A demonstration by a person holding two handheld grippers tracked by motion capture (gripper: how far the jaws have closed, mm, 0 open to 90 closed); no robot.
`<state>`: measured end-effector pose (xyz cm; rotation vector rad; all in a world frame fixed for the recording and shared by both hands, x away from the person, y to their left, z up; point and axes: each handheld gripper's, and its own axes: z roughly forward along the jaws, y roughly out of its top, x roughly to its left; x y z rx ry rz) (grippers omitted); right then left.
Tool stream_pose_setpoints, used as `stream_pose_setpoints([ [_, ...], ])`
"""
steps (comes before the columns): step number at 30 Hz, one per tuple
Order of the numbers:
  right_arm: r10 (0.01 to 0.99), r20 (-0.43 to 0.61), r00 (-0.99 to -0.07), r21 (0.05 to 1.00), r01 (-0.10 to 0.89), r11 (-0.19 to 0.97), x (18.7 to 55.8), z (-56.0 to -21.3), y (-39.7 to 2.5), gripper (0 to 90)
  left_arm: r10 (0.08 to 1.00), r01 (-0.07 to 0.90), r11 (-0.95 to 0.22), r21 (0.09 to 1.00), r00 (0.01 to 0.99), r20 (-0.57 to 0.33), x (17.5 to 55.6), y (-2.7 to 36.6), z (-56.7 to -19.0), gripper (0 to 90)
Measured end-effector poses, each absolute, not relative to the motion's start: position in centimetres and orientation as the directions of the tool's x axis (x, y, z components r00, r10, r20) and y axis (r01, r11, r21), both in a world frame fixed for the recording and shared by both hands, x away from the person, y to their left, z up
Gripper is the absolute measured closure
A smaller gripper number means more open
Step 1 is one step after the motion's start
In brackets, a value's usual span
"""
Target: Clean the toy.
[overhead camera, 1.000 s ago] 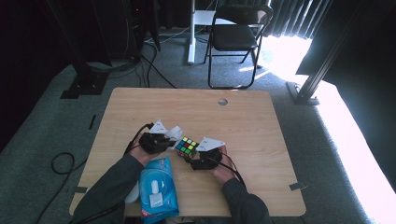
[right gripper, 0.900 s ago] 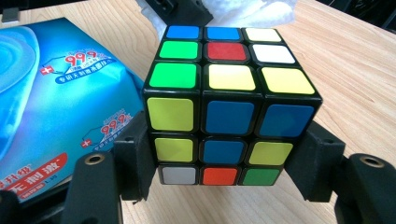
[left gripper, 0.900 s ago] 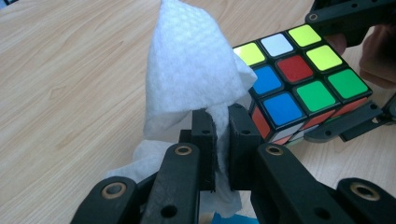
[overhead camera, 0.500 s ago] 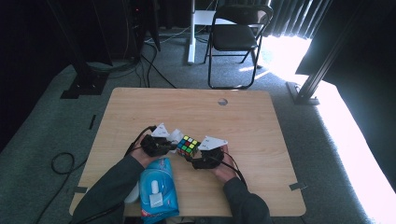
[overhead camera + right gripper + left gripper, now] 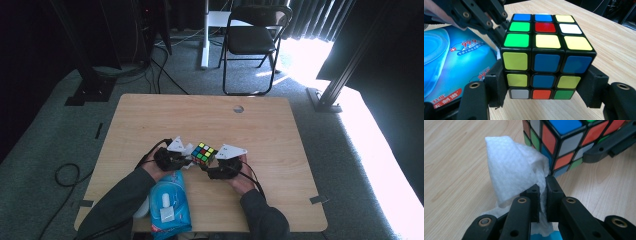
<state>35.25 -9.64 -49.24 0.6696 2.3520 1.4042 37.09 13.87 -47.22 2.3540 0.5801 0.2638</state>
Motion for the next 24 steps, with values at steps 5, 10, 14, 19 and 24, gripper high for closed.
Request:
stream_pose_setpoints([
  [5, 0.542, -0.03, -0.84, 0.884, 0.231, 0.407, 35.2, -49.3, -9.7, 34.2, 0.478, 0.332, -0.652, 0.682, 0.878, 0.03, 37.1, 14.0, -47.0, 83.9],
  [10, 0.536, -0.028, -0.844, 0.881, 0.232, 0.413, 35.2, -49.4, -9.6, 34.2, 0.485, 0.329, -0.618, 0.714, 0.874, 0.017, 37.1, 14.5, -46.2, 83.9],
  [14, 0.53, -0.029, -0.848, 0.876, 0.234, 0.422, 35.2, -49.7, -9.4, 34.2, 0.49, 0.326, -0.596, 0.734, 0.872, 0.011, 37.2, 14.8, -45.5, 84.0],
  [19, 0.52, -0.034, -0.854, 0.871, 0.23, 0.435, 35.2, -49.9, -9.2, 34.1, 0.49, 0.324, -0.57, 0.755, 0.872, -0.004, 37.3, 15.1, -45.0, 84.0],
  [24, 0.514, -0.035, -0.857, 0.866, 0.231, 0.444, 35.2, -50.2, -9.1, 34.1, 0.487, 0.318, -0.553, 0.77, 0.874, -0.012, 37.2, 15.1, -44.5, 84.0],
])
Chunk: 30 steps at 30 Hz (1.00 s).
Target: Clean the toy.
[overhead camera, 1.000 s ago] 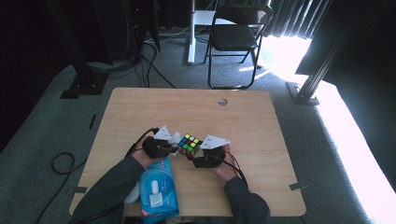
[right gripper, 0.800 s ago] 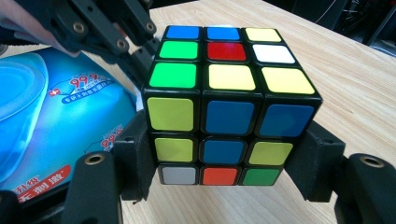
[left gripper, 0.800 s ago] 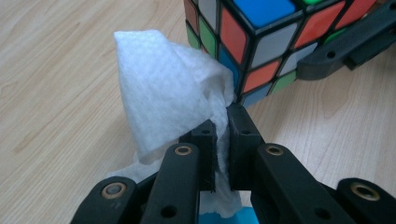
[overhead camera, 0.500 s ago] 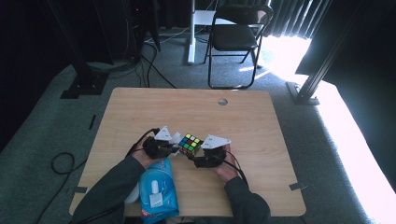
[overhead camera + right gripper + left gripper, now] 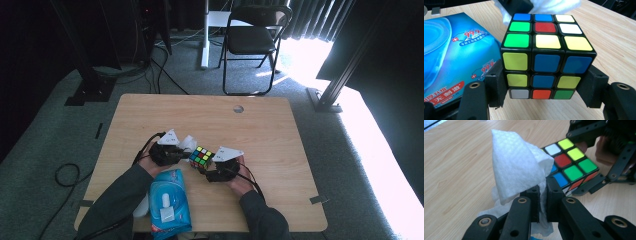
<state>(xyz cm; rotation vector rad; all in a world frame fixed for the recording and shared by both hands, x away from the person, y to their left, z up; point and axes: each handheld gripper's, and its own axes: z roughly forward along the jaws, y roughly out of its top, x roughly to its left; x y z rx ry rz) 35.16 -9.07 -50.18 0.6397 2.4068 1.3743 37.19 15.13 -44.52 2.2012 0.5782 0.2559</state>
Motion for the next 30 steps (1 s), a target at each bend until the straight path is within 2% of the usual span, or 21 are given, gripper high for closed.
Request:
stream_pose_setpoints([
  [9, 0.509, -0.04, -0.86, 0.854, 0.235, 0.464, 35.1, -50.6, -8.8, 34.1, 0.474, 0.309, -0.519, 0.797, 0.88, -0.032, 37.1, 15.1, -43.7, 83.9],
  [30, 0.504, -0.034, -0.863, 0.881, 0.212, 0.423, 34.9, -49.6, -9.3, 34.2, 0.481, 0.368, -0.564, 0.739, 0.874, -0.069, 38.1, 14.9, -46.0, 83.8],
])
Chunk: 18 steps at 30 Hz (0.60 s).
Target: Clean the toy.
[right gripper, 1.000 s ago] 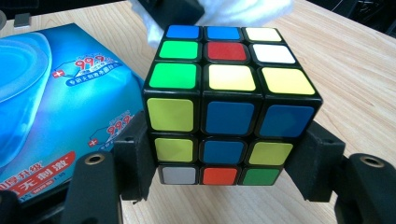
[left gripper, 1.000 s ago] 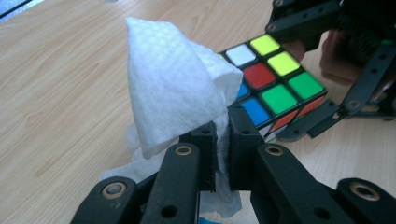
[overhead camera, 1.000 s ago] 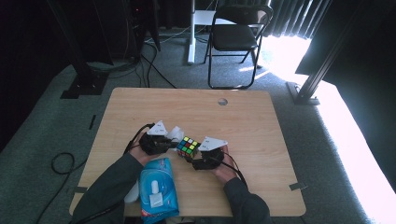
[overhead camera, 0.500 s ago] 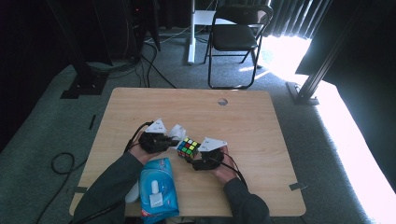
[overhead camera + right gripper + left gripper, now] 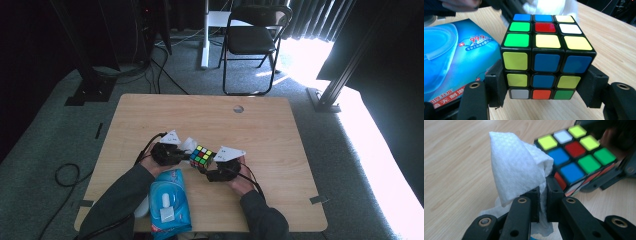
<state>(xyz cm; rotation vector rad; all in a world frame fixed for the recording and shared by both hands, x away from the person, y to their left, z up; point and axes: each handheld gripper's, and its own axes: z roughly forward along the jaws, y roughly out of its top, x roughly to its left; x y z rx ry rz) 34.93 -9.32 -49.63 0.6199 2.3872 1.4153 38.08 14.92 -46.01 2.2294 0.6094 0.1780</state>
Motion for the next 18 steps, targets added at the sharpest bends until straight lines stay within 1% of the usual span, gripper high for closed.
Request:
stream_pose_setpoints([
  [5, 0.513, -0.03, -0.858, 0.89, 0.211, 0.405, 35.0, -49.3, -9.6, 34.1, 0.472, 0.371, -0.582, 0.723, 0.879, -0.071, 38.2, 14.6, -46.7, 83.8],
  [14, 0.532, -0.008, -0.847, 0.9, 0.226, 0.373, 35.2, -49.0, -10.1, 34.1, 0.46, 0.364, -0.626, 0.69, 0.886, -0.05, 38.0, 14.2, -47.3, 83.7],
  [18, 0.544, 0.002, -0.839, 0.903, 0.235, 0.359, 35.3, -48.8, -10.2, 34.1, 0.468, 0.36, -0.621, 0.696, 0.883, -0.039, 37.9, 14.2, -47.3, 83.3],
])
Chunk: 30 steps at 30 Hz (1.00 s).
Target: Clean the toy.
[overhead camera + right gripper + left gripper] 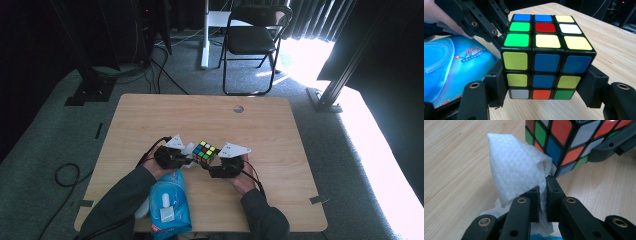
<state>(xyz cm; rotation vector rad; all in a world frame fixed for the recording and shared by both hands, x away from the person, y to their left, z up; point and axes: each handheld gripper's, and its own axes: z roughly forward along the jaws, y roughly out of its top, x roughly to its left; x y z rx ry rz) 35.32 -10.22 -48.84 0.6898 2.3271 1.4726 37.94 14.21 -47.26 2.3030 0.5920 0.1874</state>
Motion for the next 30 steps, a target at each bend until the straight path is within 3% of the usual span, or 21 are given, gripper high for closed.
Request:
stream_pose_setpoints([
  [14, 0.563, 0.016, -0.826, 0.918, 0.236, 0.319, 35.6, -47.7, -10.0, 34.1, 0.478, 0.306, -0.629, 0.715, 0.877, 0.045, 37.6, 14.0, -47.2, 82.8],
  [30, 0.575, 0.035, -0.818, 0.911, 0.263, 0.319, 37.0, -47.2, -8.6, 34.1, 0.479, 0.288, -0.633, 0.718, 0.875, 0.071, 37.8, 13.5, -47.2, 83.1],
])
